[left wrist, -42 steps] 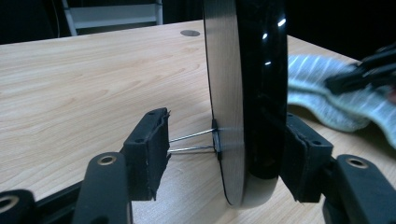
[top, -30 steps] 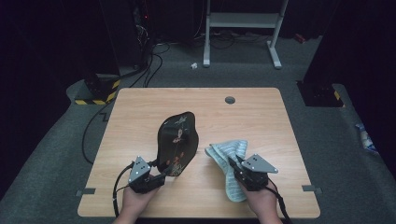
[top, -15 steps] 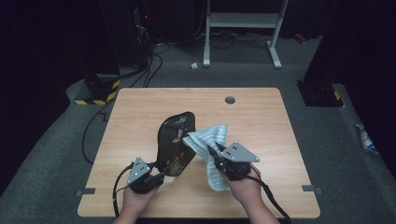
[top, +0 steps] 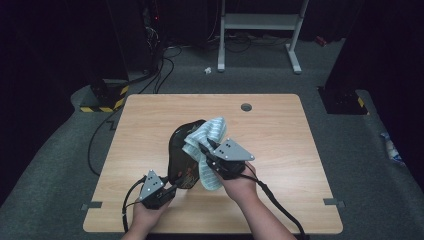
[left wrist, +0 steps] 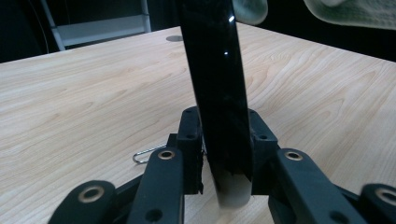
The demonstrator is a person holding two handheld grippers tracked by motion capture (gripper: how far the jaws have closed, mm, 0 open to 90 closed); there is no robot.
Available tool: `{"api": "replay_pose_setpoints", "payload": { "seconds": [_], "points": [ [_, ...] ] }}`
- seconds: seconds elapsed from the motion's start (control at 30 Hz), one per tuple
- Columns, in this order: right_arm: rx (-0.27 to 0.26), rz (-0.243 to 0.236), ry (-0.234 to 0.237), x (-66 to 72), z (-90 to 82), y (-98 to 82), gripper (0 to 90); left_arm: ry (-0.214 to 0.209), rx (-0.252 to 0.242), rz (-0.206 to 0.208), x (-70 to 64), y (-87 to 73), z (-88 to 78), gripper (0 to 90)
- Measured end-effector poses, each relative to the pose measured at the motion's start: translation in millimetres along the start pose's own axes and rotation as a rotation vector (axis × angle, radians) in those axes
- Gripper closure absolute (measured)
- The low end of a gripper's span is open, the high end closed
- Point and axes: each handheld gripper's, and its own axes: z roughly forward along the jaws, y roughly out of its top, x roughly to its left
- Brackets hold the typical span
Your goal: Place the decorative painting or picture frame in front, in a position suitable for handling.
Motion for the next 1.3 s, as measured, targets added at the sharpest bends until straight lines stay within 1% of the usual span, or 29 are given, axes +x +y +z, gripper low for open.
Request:
{"api": "replay_pose_setpoints", "payload": {
  "seconds": [0.13,0.2,0.27,0.33,0.37,0.5,0.6,0.63,0.7,0.8,1.07,1.17,1.23,1.3],
  "points": [
    [-0.027,-0.012,0.002,4.0,8.6,6.5,72.9,0.009,-0.002,0.006,2.1,-0.4,-0.5,74.7],
    [-0.032,-0.011,0.003,5.1,12.2,8.2,72.3,0.002,-0.007,-0.006,3.5,-0.9,-0.4,76.0],
    [-0.032,-0.012,-0.007,5.0,18.1,8.1,71.8,0.002,-0.008,-0.007,3.4,-1.0,-0.3,76.3],
    [-0.024,0.001,-0.015,1.6,23.8,5.3,71.4,0.004,-0.008,-0.006,3.3,-0.9,-0.2,76.3],
    [-0.019,0.010,-0.026,-1.4,27.0,3.0,71.2,0.004,-0.008,-0.006,3.3,-0.9,-0.2,76.3],
    [-0.011,0.045,-0.050,-10.9,33.6,-2.4,71.0,0.010,-0.006,-0.006,2.1,-0.4,-0.1,76.3],
    [-0.015,0.054,-0.049,-11.9,34.1,-1.8,71.1,0.019,-0.005,0.002,0.0,0.3,0.2,76.1],
    [-0.016,0.057,-0.045,-10.2,33.5,-0.5,71.2,0.024,-0.003,0.007,-0.6,0.4,0.3,76.0],
    [-0.024,0.050,-0.034,-5.7,31.6,1.5,71.3,0.030,-0.001,0.010,-2.8,0.6,0.5,76.1],
    [-0.042,0.019,-0.007,7.1,26.9,4.0,71.4,0.039,0.003,0.013,-5.9,1.1,0.7,76.3],
    [-0.073,-0.031,0.045,33.2,17.2,9.8,71.3,0.042,-0.002,0.018,-7.2,0.8,1.8,76.3],
    [-0.085,-0.041,0.037,33.2,16.4,13.3,71.3,0.040,-0.005,0.021,-8.0,0.8,2.6,76.2],
    [-0.084,-0.039,0.025,28.6,17.8,13.9,71.3,0.042,-0.004,0.023,-8.5,1.1,2.9,76.2],
    [-0.075,-0.026,0.005,19.3,20.5,13.3,71.3,0.043,-0.004,0.027,-9.1,1.1,2.9,76.1]
  ]
}}
